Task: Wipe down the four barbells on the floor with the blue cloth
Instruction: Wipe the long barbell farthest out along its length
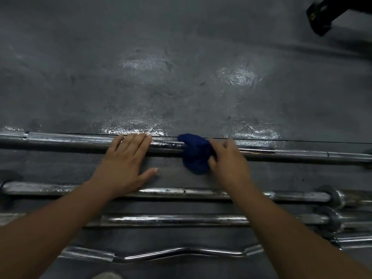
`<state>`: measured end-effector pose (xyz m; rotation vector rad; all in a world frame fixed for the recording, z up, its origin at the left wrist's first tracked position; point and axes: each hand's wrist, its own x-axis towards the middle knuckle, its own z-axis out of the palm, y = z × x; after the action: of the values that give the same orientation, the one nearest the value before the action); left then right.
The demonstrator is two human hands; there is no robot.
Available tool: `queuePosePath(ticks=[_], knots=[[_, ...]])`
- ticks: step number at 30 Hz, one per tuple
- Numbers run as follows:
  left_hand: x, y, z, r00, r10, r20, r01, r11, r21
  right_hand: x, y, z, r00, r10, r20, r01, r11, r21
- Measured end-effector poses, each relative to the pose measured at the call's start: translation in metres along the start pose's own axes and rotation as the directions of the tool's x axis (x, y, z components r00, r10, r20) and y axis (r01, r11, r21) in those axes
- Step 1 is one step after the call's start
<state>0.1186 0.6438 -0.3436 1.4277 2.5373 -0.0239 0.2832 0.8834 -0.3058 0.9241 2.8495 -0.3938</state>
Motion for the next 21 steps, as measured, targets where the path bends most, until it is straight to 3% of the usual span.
queuePosePath(ticks=[2,7,9,11,12,13,14,16,21], knots=[[0.0,0.0,-0.001,1.0,0.004,-0.01,-0.004,1.0,-0.003,0.0,0.03,-0.008,0.994,0.108,-0.007,-0.109,0.994,-0.022],[-0.001,0.0,-0.004,1.0,0.006,-0.015,-0.007,1.0,-0.028,-0.004,0.0,0.01,0.939,0.302,-0.166,-0.21,0.883,0.419],[-0.001,-0.002,-0.005,1.0,0.018,-0.015,-0.018,0.999,-0.03,0.002,0.002,0.009,0.881,0.421,-0.216,-0.245,0.796,0.553],[-0.001,-0.003,-0.005,1.0,0.028,-0.014,-0.029,0.999,-0.035,0.014,0.023,0.0,0.776,0.589,-0.228,-0.328,0.684,0.651],[-0.002,-0.003,-0.005,1.0,0.026,-0.011,-0.027,0.999,-0.035,0.018,0.037,-0.005,0.734,0.632,-0.249,-0.379,0.685,0.621],[-0.002,-0.002,-0.005,1.0,0.022,-0.008,-0.022,0.999,-0.033,0.022,0.047,-0.006,0.727,0.624,-0.286,-0.42,0.734,0.535],[-0.002,-0.002,-0.006,1.0,0.018,-0.003,-0.018,0.999,-0.03,0.022,0.054,-0.004,0.767,0.569,-0.296,-0.448,0.806,0.388],[-0.002,-0.002,-0.006,1.0,0.012,0.013,-0.011,1.0,-0.026,0.015,0.049,0.008,0.855,0.453,-0.254,-0.387,0.882,0.27],[-0.001,0.003,-0.004,0.999,-0.013,0.029,0.014,0.999,-0.035,-0.001,-0.045,0.046,0.934,0.273,-0.231,-0.217,0.946,0.24]])
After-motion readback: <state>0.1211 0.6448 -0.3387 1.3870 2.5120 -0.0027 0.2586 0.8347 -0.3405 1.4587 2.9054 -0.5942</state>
